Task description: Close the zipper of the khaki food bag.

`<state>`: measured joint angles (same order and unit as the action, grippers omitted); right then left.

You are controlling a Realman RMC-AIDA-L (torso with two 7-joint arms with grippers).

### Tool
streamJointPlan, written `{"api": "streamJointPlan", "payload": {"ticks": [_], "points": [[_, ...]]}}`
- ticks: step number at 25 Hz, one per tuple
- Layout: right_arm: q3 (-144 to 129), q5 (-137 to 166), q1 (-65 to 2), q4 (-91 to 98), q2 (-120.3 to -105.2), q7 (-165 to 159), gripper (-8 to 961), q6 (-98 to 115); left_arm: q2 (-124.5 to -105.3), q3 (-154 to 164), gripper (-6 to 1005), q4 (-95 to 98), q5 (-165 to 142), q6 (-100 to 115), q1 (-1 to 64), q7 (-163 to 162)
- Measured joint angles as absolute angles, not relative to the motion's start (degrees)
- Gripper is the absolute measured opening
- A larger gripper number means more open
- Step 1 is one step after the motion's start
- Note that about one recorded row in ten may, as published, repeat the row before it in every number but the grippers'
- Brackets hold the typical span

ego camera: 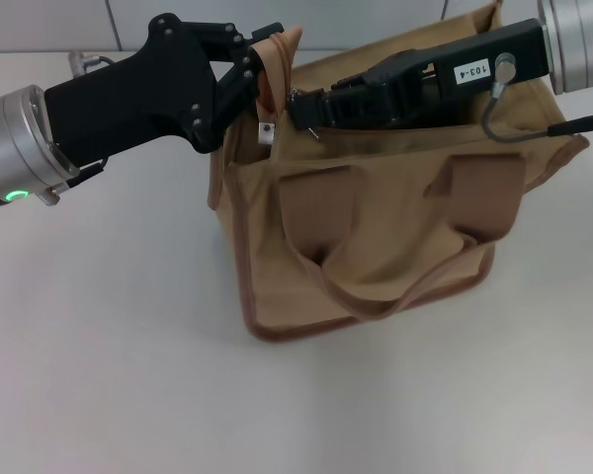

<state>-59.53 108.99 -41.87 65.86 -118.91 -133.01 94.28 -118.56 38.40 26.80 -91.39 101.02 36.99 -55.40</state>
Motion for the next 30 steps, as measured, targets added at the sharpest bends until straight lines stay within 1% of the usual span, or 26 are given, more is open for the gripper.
{"api": "streamJointPlan", "payload": {"ticks": [4,10,22,29,30], "points": [[-59.6,109.3,-41.6,66.9,-118.92,-133.0,90,94.5,-118.56,38.3,20,26.8,-91.4,101.0,37.0,-55.4],[-59.6,110.9,-41.4,68.3,-118.90,-134.3,87,94.9,-118.56,38.3,20,26.8,-91.4,101.0,37.0,-55.4],[-59.2,115.4,-38.0,75.7,-119.19,-138.8,-1,94.8,-118.56,38.3,20,26.8,-91.0,101.1,37.0,-55.7],[-59.3,111.3,-37.3,74.0,-119.17,-134.5,-3,95.6,-118.56,38.3,20,26.8,-90.9,101.1,36.9,-55.5],[-59.5,110.8,-37.2,73.2,-119.18,-132.9,25,95.6,-118.56,38.3,20,26.7,-90.9,101.1,36.9,-55.5]]}}
